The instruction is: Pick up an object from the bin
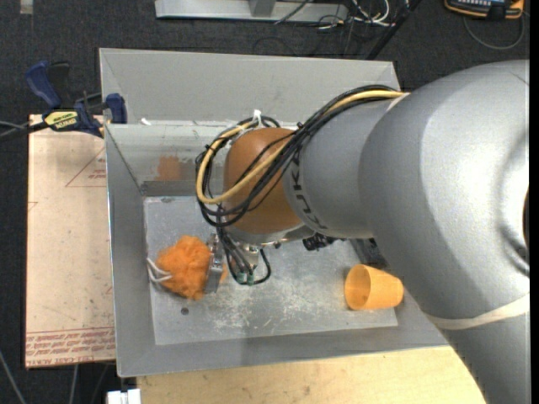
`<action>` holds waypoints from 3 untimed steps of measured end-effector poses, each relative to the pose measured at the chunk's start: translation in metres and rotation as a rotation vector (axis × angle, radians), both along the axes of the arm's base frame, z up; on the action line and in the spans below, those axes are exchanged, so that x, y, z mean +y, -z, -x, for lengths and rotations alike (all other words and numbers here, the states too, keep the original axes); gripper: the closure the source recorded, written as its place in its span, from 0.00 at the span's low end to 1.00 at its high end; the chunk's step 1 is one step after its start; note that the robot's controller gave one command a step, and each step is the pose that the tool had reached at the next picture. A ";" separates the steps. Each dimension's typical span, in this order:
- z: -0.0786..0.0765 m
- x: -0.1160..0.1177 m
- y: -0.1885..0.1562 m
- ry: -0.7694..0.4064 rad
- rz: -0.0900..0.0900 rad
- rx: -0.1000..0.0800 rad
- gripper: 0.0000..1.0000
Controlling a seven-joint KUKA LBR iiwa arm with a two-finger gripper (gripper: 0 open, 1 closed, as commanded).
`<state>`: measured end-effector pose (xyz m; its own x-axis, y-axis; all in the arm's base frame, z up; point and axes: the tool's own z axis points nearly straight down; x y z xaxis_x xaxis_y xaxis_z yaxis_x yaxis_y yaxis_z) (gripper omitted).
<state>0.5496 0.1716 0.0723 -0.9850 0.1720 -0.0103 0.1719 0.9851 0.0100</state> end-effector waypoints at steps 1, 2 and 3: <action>0.001 0.008 -0.127 -0.017 0.003 0.002 1.00; 0.001 0.008 -0.127 -0.017 0.003 0.003 1.00; 0.002 0.005 -0.158 -0.004 0.006 0.012 1.00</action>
Offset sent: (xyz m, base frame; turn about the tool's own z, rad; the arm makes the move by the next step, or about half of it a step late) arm 0.0000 0.0000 0.0000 0.0000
